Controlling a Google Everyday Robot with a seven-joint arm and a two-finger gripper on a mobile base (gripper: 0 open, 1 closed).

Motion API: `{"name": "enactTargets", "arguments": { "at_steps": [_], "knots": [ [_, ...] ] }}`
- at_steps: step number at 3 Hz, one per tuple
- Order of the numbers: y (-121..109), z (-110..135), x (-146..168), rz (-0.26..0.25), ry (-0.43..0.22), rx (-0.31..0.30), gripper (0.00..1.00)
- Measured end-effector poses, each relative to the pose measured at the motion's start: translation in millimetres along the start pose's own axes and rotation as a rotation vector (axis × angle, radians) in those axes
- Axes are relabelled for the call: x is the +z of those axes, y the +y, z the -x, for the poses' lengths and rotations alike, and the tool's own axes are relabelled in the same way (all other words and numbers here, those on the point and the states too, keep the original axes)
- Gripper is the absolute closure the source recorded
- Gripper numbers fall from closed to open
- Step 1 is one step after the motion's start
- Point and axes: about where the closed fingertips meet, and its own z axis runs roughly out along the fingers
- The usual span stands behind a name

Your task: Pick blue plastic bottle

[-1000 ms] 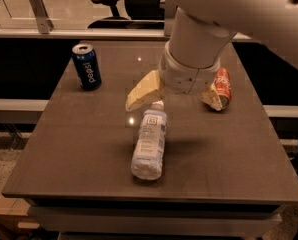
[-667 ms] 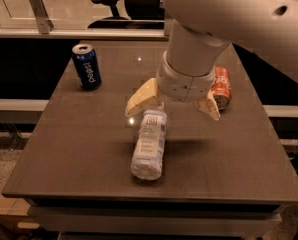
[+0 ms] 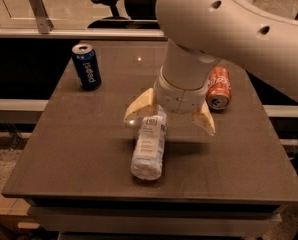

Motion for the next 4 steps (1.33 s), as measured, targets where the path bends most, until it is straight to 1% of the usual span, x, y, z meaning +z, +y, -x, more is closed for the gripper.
{"name": "enactTargets", "arguments": {
  "at_steps": [1,2,3,4],
  "knots": [
    [13,-5,10,0.005,0.014,-0.006,0.00],
    [28,-11,15,0.016,0.012,-0.049,0.00],
    [37,-17,17,0.059,-0.001,-0.092,0.00],
    [41,-21,15,0.109,-0.030,-0.131,0.17]
  ]
}}
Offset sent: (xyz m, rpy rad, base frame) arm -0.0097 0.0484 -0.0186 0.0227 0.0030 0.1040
